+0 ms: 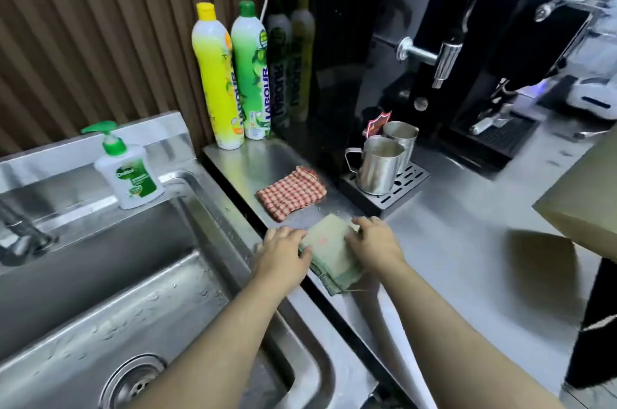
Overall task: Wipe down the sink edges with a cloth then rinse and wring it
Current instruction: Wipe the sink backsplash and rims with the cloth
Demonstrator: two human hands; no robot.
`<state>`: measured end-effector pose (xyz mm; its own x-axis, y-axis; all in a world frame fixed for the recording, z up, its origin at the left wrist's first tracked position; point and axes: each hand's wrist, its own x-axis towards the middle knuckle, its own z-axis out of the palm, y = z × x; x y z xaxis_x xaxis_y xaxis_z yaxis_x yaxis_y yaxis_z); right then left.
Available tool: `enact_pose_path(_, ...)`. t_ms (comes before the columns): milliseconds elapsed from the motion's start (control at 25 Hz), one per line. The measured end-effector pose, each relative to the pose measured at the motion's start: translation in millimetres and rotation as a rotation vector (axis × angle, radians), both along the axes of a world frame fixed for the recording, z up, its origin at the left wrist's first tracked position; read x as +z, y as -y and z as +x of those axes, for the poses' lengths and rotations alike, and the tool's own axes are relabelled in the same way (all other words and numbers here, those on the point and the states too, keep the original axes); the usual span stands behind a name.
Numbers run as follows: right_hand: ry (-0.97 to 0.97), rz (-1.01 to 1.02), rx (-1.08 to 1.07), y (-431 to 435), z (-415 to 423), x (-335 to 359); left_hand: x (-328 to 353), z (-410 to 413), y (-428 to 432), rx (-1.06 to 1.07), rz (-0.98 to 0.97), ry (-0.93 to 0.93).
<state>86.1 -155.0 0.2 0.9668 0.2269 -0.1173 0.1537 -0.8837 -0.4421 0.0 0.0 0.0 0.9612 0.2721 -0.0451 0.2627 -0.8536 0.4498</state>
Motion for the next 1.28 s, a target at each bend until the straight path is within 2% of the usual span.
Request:
enact_pose_path(80,-0.024,-0.050,-0.006,-5,10,0,-1,11,8,0.050,0.190,-0.002)
enact_pose_path(160,-0.099,-0.081,-0.005,-12,14,5,-3,20,8,0.096,0.228,-0.037)
enact_pose_path(240,-0.176,-0.059,0.019,-13,17,11,-2,30,3,0.153,0.084,-0.146)
enact_pose_path(320,-0.240,0.046,0.034,-8,15,21,4,28,-4,0.141,-0.023,-0.167)
enact_pose_path(400,-0.320,0.317,0.033,-7,8,33,13,7,-13,0.109,-0.179,-0.046)
enact_pose_path(480,-0.411,0.620,0.104,-16,-7,50,25,-24,-30,0.110,-0.526,0.043)
enact_pose_path(520,-0.457,0.697,0.179,-27,-19,57,31,-44,-42,0.126,-0.714,0.083)
enact_pose_path(600,-0.515,0.726,0.341,-63,-49,63,39,-88,-68,0.230,-0.973,0.251)
enact_pose_path(760,-0.675,0.856,0.468,-146,-119,56,48,-167,-120,0.506,-1.150,0.610)
enact_pose_path(880,-0.828,1.019,0.483,-208,-188,51,51,-235,-167,0.673,-1.229,0.759)
enact_pose_path(1040,-0.935,1.159,0.363,-286,-277,38,41,-316,-228,0.782,-1.254,0.747)
enact_pose_path(1160,-0.835,1.096,0.295,-328,-310,23,28,-346,-264,0.874,-1.182,0.770)
enact_pose_path(1280,-0.655,0.934,0.396,-360,-316,12,15,-354,-297,0.938,-1.109,0.768)
